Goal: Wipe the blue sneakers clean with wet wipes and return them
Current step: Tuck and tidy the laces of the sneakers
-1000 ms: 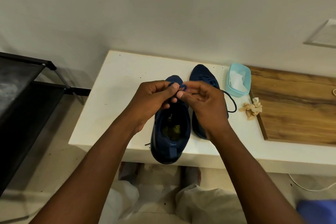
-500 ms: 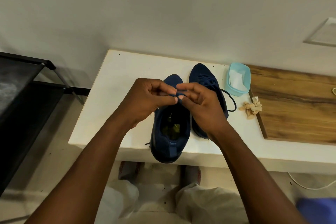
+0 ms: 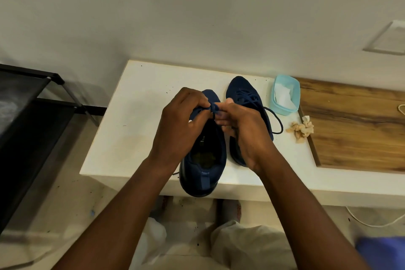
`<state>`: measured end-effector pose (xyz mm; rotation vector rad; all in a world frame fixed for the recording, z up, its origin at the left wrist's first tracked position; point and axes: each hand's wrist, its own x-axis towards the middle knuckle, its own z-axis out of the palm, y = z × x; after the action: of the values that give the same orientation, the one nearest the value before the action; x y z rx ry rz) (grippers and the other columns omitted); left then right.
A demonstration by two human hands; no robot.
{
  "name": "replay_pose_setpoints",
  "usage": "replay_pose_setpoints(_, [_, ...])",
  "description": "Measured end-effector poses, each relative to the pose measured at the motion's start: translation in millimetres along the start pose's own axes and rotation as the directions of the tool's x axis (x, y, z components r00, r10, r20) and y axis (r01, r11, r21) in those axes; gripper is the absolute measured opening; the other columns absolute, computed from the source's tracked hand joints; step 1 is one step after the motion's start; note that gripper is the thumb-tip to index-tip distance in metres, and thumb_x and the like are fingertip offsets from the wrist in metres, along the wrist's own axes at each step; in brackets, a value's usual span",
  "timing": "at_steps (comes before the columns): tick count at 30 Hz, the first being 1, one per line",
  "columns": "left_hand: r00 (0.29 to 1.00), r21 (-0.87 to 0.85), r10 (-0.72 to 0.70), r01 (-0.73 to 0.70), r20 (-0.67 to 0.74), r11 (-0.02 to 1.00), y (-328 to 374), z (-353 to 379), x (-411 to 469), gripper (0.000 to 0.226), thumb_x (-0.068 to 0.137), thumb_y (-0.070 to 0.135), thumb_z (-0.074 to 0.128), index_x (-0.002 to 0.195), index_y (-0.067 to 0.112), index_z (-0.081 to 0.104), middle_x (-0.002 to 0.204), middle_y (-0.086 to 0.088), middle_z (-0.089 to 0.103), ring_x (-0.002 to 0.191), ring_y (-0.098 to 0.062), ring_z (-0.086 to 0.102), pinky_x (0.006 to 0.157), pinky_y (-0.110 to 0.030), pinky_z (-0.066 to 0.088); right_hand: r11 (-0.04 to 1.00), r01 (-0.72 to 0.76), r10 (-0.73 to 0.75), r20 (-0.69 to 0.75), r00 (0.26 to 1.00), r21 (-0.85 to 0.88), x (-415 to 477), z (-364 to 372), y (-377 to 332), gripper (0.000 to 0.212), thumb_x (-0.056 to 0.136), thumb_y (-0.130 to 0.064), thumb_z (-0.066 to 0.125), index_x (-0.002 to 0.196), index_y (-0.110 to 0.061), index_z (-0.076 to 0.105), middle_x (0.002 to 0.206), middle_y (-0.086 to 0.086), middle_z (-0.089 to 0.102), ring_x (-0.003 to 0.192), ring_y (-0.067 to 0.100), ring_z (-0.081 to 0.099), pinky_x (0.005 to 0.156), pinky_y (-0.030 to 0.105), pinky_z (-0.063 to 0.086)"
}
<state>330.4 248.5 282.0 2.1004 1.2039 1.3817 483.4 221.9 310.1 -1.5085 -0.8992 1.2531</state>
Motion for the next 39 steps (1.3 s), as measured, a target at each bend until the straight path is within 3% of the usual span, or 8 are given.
replay_pose_setpoints(4, [1.000,-0.005,0.002,-0.002,0.009,1.000,-2,1,-2,0.010,0.090,0.002,0.071,0.098,0.007,0.068,0.104,-0.001,0.067,0.096,-0.012,0.064,0.083,-0.034,0.056,0.997,0.062,-0.059,0.080,0.995,-0.040,-3,-1,3,0.025,0.100,-0.030,0.056,0.100,-0.013,0.075,0.088,0.000,0.071,0.080,0.003,0.064,0.072,0.016,0.051])
replay_pose_setpoints(9, [0.992,-0.074,-0.119,0.123,0.052,0.990,-6,-8,4,0.011,0.087,0.021,0.079,0.094,0.015,0.073,0.106,0.008,0.071,0.105,-0.009,0.064,0.090,-0.029,0.053,0.985,0.108,-0.117,-0.058,0.991,-0.137,4,-4,9,0.023,0.100,-0.030,0.056,0.093,-0.015,0.073,0.085,0.008,0.071,0.078,0.011,0.063,0.075,0.030,0.054])
replay_pose_setpoints(14, [0.844,-0.171,-0.494,0.529,0.209,0.831,-29,-40,6,0.015,0.080,0.032,0.084,0.087,0.022,0.075,0.094,0.011,0.074,0.098,-0.001,0.067,0.087,-0.024,0.051,0.950,0.085,-0.145,-0.183,0.972,-0.299,8,-21,9,0.026,0.103,-0.026,0.048,0.087,-0.017,0.066,0.070,0.001,0.065,0.063,0.012,0.064,0.061,0.031,0.061])
replay_pose_setpoints(27, [0.600,-0.201,-0.657,0.789,0.456,0.581,-33,-46,8,0.020,0.084,0.025,0.080,0.094,0.009,0.074,0.088,-0.001,0.078,0.091,-0.020,0.075,0.079,-0.033,0.062,0.892,0.075,-0.169,-0.173,0.970,-0.446,7,-23,12,0.022,0.104,-0.029,0.046,0.089,-0.025,0.061,0.078,0.003,0.069,0.062,0.018,0.070,0.053,0.030,0.059])
replay_pose_setpoints(29, [0.560,-0.173,-0.615,0.801,0.555,0.574,-33,-49,7,0.040,0.077,0.032,0.086,0.112,0.020,0.070,0.107,0.002,0.074,0.103,-0.020,0.072,0.082,-0.039,0.062,0.912,0.055,-0.090,-0.068,0.994,-0.408,3,-28,7,0.015,0.101,-0.032,0.052,0.105,-0.022,0.062,0.094,0.002,0.070,0.074,0.016,0.071,0.053,0.033,0.060])
replay_pose_setpoints(32, [0.437,0.023,-0.568,0.778,0.697,0.628,-27,-47,3,0.097,0.058,0.047,0.094,0.142,0.043,0.045,0.140,0.012,0.052,0.124,-0.018,0.058,0.085,-0.041,0.061,0.860,-0.038,0.109,0.110,0.988,-0.509,-5,-34,0,0.058,0.085,-0.048,0.071,0.136,-0.033,0.047,0.126,-0.007,0.061,0.101,0.016,0.063,0.063,0.042,0.063])
replay_pose_setpoints(35, [0.523,0.170,-0.567,0.621,0.637,0.765,-19,-34,-1,0.099,0.065,0.039,0.094,0.148,0.038,0.039,0.149,0.007,0.047,0.124,-0.023,0.057,0.073,-0.035,0.062,0.680,-0.011,0.214,0.185,0.959,-0.733,-15,-21,2,0.092,0.073,-0.046,0.082,0.148,-0.035,0.030,0.132,-0.008,0.048,0.106,0.020,0.056,0.066,0.038,0.063])
replay_pose_setpoints(39, [0.715,0.138,-0.546,0.546,0.437,0.826,-17,-25,-3,0.061,0.076,0.021,0.084,0.132,0.029,0.063,0.121,0.007,0.066,0.090,-0.014,0.068,0.064,-0.034,0.063,0.641,0.118,-0.002,0.153,0.988,-0.758,-10,-3,17,0.072,0.081,-0.019,0.073,0.143,-0.027,0.036,0.127,0.003,0.059,0.097,0.022,0.062,0.070,0.042,0.063])
